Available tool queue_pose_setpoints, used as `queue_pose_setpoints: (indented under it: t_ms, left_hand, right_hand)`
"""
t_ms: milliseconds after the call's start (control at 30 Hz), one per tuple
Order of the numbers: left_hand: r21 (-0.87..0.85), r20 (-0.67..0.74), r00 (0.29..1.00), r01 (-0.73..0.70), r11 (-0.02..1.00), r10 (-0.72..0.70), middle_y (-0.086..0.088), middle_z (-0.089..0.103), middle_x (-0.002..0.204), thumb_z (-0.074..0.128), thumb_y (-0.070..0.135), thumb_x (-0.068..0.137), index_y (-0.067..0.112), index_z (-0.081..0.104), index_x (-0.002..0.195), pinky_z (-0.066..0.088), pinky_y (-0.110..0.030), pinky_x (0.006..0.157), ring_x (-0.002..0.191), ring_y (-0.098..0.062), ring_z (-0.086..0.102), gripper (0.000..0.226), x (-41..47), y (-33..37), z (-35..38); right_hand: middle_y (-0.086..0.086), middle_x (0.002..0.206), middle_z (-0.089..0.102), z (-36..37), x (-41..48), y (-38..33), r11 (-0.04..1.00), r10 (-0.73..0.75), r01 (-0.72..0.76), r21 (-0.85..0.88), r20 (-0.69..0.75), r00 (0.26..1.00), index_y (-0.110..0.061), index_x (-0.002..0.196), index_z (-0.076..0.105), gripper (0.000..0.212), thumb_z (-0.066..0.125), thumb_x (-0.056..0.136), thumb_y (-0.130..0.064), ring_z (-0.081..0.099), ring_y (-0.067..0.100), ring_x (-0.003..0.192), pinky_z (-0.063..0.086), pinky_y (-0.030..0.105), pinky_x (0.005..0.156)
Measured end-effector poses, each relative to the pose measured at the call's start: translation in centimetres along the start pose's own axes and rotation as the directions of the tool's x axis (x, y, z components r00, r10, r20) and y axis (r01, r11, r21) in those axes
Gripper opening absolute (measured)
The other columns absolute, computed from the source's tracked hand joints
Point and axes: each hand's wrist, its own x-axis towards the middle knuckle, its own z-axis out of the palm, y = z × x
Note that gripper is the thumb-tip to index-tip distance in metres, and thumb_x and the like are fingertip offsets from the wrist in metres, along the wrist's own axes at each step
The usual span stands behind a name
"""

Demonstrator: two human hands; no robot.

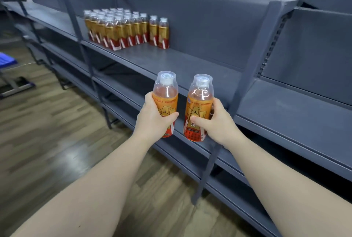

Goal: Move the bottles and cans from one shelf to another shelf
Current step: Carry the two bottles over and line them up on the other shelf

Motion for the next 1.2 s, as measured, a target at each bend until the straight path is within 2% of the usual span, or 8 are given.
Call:
queue_pose_setpoints:
  t_ms: [233, 400, 567, 700, 867, 967, 1100, 1200]
  left_hand:
    - [-0.02, -0.085, 0.992, 0.088, 0.996, -0.089, 0.007, 0.055, 0.119, 0.08, 0.038, 0.079, 0.029, 0.031, 0.135, 0.05, -0.034, 0.084, 0.105, -0.016, 0.058, 0.075, 3.6, -4.3, -4.3]
    - [-0.021, -0.137, 0.982, 0.131, 0.991, -0.133, 0.009, 0.056, 0.116, 0.08, 0.039, 0.078, 0.031, 0.031, 0.133, 0.053, -0.04, 0.089, 0.104, -0.016, 0.059, 0.074, 7.0, -6.5, -5.7]
    - [-0.049, -0.189, 0.966, 0.169, 0.984, -0.176, 0.01, 0.058, 0.113, 0.081, 0.035, 0.079, 0.036, 0.032, 0.125, 0.053, -0.041, 0.09, 0.104, -0.017, 0.06, 0.067, 11.6, -7.4, -6.4]
    - [-0.058, -0.241, 0.948, 0.199, 0.978, -0.207, 0.008, 0.058, 0.115, 0.083, 0.034, 0.077, 0.031, 0.034, 0.133, 0.053, -0.046, 0.093, 0.106, -0.019, 0.06, 0.074, 15.3, -7.9, -7.1]
    - [-0.067, -0.282, 0.936, 0.198, 0.978, -0.209, 0.014, 0.055, 0.11, 0.083, 0.033, 0.078, 0.035, 0.033, 0.128, 0.051, -0.041, 0.092, 0.106, -0.018, 0.059, 0.072, 19.2, -9.0, -7.8]
    - [-0.081, -0.295, 0.931, 0.199, 0.977, -0.214, 0.011, 0.056, 0.112, 0.083, 0.033, 0.078, 0.033, 0.033, 0.131, 0.05, -0.039, 0.091, 0.106, -0.019, 0.058, 0.073, 21.7, -9.9, -8.6]
    - [-0.081, -0.295, 0.935, 0.18, 0.98, -0.196, 0.012, 0.057, 0.108, 0.083, 0.03, 0.079, 0.036, 0.032, 0.121, 0.049, -0.035, 0.087, 0.103, -0.017, 0.059, 0.067, 25.7, -11.8, -10.1]
    - [-0.079, -0.285, 0.942, 0.163, 0.984, -0.178, 0.015, 0.055, 0.103, 0.083, 0.03, 0.079, 0.029, 0.035, 0.13, 0.051, -0.037, 0.089, 0.102, -0.017, 0.059, 0.071, 29.3, -13.3, -11.6]
  right_hand:
    - [-0.011, 0.128, 0.059, 5.6, 4.8, -2.2, 0.999, -0.044, 0.043, 0.004, 0.09, 0.995, -0.031, 0.14, 0.039, 0.066, 0.077, 0.087, -0.032, 0.06, 0.013, 0.115, 0.056, 0.044, 0.095]
    - [-0.011, 0.127, 0.059, 8.5, 9.8, -2.8, 0.997, -0.073, 0.07, 0.024, 0.164, 0.984, -0.032, 0.138, 0.04, 0.064, 0.078, 0.086, -0.032, 0.06, 0.013, 0.115, 0.056, 0.045, 0.096]
    - [-0.014, 0.125, 0.058, 10.5, 15.9, -3.4, 0.99, -0.133, 0.12, 0.072, 0.226, 0.965, -0.034, 0.136, 0.04, 0.062, 0.077, 0.087, -0.031, 0.06, 0.011, 0.113, 0.056, 0.039, 0.095]
    - [-0.014, 0.123, 0.058, 11.8, 20.7, -4.4, 0.983, -0.178, 0.158, 0.093, 0.277, 0.944, -0.033, 0.134, 0.039, 0.06, 0.077, 0.087, -0.031, 0.06, 0.01, 0.111, 0.055, 0.034, 0.092]
    - [-0.017, 0.121, 0.058, 13.5, 25.8, -5.7, 0.976, -0.215, 0.191, 0.107, 0.302, 0.929, -0.031, 0.137, 0.039, 0.063, 0.076, 0.087, -0.033, 0.06, 0.006, 0.107, 0.055, 0.029, 0.086]
    - [-0.018, 0.119, 0.058, 14.9, 28.4, -6.4, 0.975, -0.221, 0.197, 0.107, 0.316, 0.923, -0.032, 0.137, 0.039, 0.063, 0.077, 0.087, -0.032, 0.06, 0.005, 0.105, 0.054, 0.027, 0.084]
    - [-0.017, 0.118, 0.059, 17.5, 31.9, -7.6, 0.974, -0.223, 0.197, 0.113, 0.319, 0.921, -0.031, 0.136, 0.04, 0.062, 0.077, 0.086, -0.032, 0.06, 0.004, 0.105, 0.054, 0.027, 0.085]
    - [-0.014, 0.122, 0.058, 19.7, 34.5, -8.6, 0.974, -0.225, 0.205, 0.099, 0.296, 0.928, -0.03, 0.138, 0.039, 0.064, 0.077, 0.087, -0.031, 0.059, 0.006, 0.107, 0.054, 0.028, 0.087]
